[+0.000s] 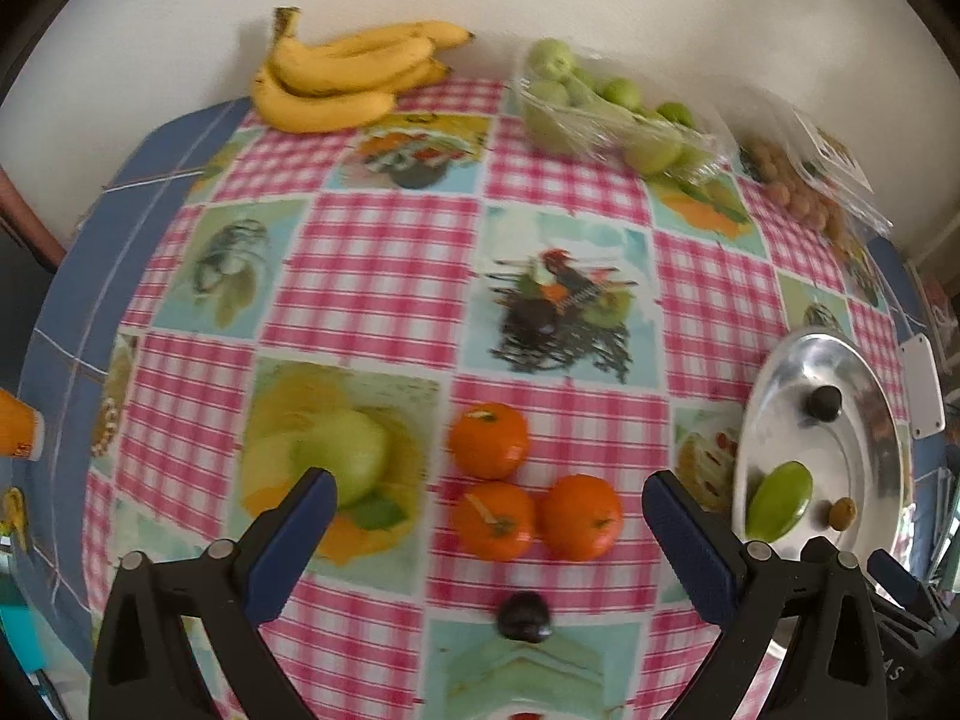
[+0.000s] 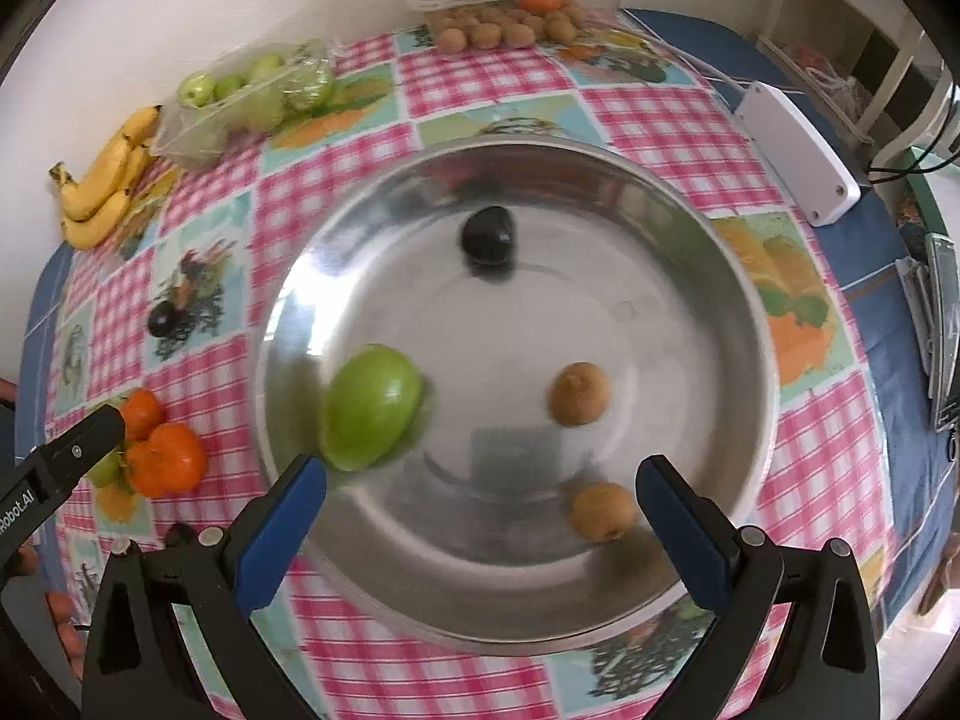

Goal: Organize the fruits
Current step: 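Withdraw both tools from the bowl toward the fruit on the tablecloth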

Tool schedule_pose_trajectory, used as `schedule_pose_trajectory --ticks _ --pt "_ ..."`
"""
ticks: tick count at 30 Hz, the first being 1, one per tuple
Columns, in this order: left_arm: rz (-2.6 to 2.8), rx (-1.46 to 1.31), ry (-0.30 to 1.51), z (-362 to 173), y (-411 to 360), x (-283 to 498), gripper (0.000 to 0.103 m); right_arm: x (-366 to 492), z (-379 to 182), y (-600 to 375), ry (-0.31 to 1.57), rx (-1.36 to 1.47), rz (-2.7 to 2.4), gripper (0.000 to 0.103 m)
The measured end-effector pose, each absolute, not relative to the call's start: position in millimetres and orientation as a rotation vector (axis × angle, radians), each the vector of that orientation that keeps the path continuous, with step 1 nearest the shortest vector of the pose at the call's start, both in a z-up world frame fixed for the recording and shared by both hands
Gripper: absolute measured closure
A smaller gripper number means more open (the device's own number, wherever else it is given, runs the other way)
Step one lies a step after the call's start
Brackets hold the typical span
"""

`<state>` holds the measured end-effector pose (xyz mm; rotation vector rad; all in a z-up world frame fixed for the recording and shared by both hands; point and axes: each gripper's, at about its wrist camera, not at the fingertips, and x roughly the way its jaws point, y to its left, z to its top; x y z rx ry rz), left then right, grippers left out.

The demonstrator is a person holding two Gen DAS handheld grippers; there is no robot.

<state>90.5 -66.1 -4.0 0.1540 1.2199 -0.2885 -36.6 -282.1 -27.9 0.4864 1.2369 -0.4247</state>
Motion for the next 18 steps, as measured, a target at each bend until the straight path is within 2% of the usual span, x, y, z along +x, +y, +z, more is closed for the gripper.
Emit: schedule_pose_trajectory --ticks 18 --pt "-0.164 0.017 1.209 7.2 20.5 104.9 0.000 6.2 -8.0 -183.3 1.191 0.456 -0.157 0.000"
